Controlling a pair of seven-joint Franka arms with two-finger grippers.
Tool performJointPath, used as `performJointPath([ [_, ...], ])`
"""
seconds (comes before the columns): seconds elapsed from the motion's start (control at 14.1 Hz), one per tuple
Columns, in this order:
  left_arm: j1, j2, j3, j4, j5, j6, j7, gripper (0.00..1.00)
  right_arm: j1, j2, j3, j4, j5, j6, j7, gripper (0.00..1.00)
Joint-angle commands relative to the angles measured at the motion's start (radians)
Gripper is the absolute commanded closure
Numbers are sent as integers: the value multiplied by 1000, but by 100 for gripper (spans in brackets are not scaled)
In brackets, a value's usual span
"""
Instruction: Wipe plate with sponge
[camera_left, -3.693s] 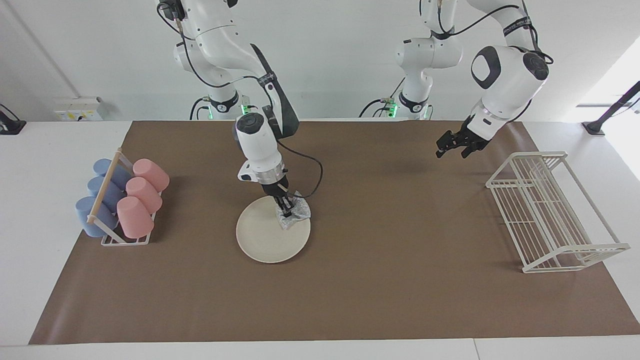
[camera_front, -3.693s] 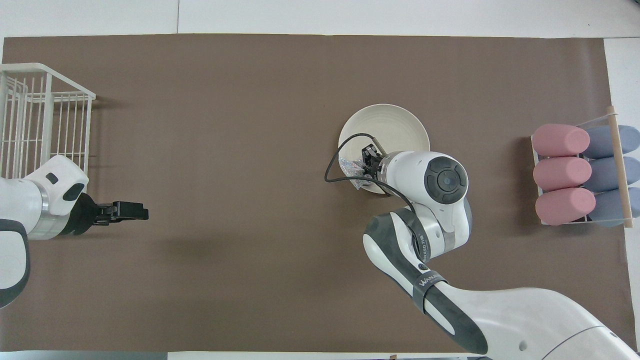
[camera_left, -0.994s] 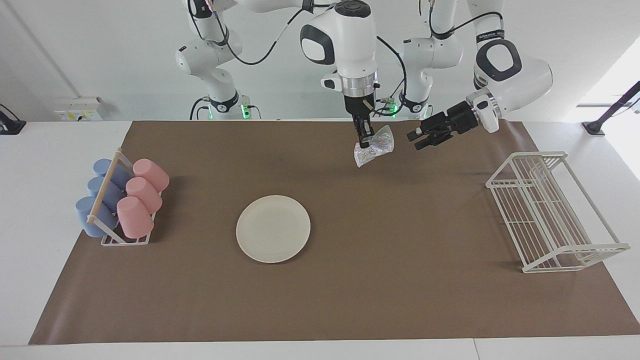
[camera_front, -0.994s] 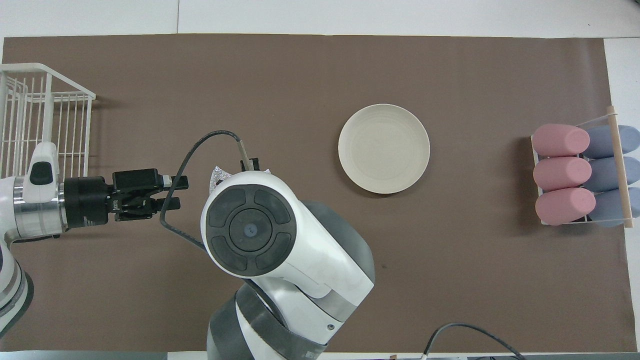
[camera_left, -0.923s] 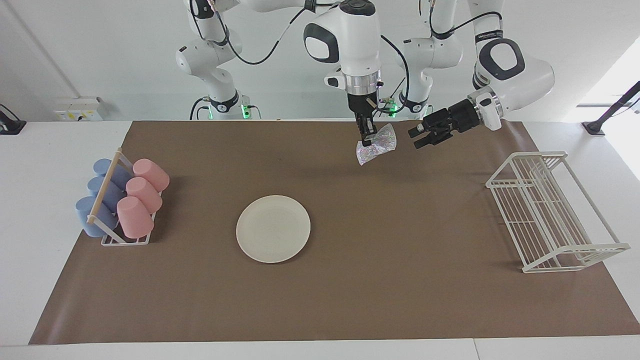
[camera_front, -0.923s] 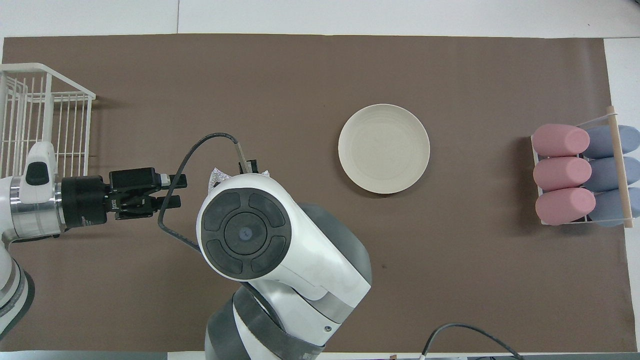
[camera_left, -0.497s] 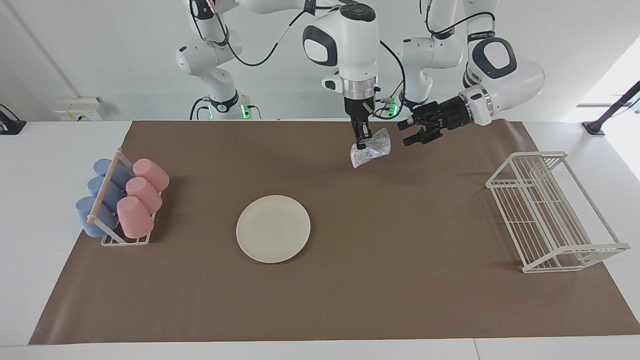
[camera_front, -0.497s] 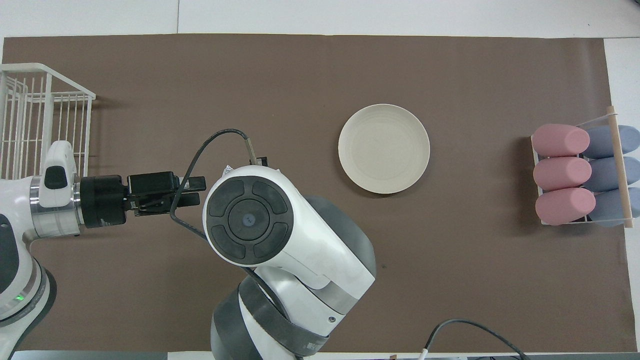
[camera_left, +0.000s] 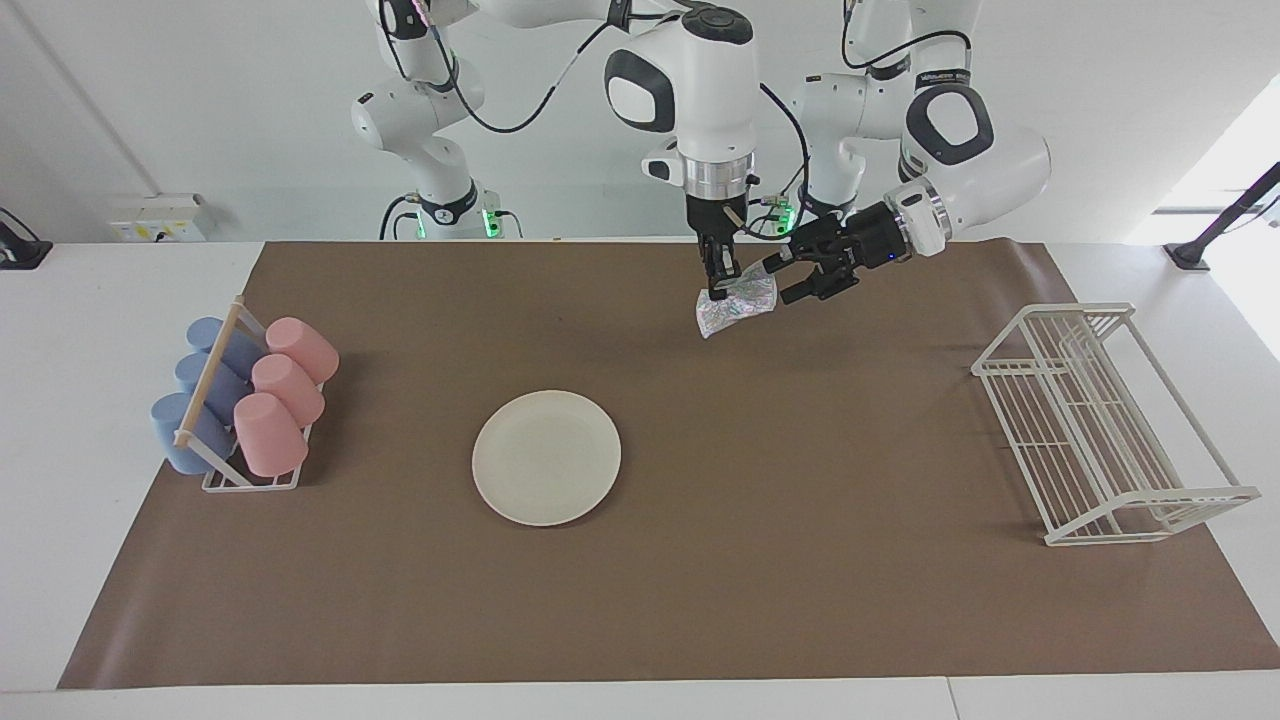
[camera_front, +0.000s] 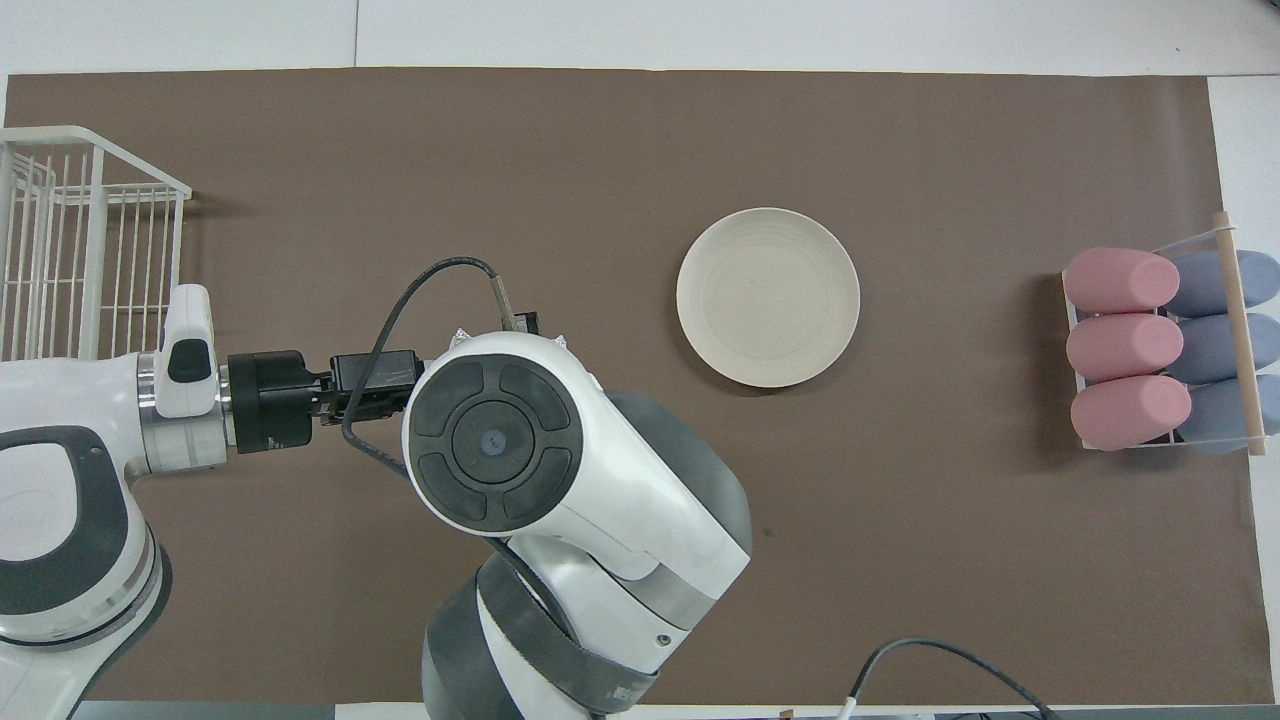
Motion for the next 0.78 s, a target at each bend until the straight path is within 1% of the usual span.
performJointPath([
  [0.0, -20, 0, 9, -10, -18, 25, 11, 90, -7, 17, 8, 31, -28, -16, 21, 100],
  [0.07, -20, -2, 5, -10, -18, 26, -12, 100, -7, 15, 8, 31, -28, -18, 21, 100],
  [0.57, -11, -8, 5, -13, -13, -6, -47, 100, -17, 15, 11, 31, -11, -4, -6, 100],
  [0.64, -10, -9, 6, -16, -12, -18, -47, 100, -22, 9, 8, 20, -9, 4, -31, 14],
  [0.71, -10, -9, 6, -16, -12, -21, -47, 100, -23, 0, 9, 17, -3, 7, -38, 0],
])
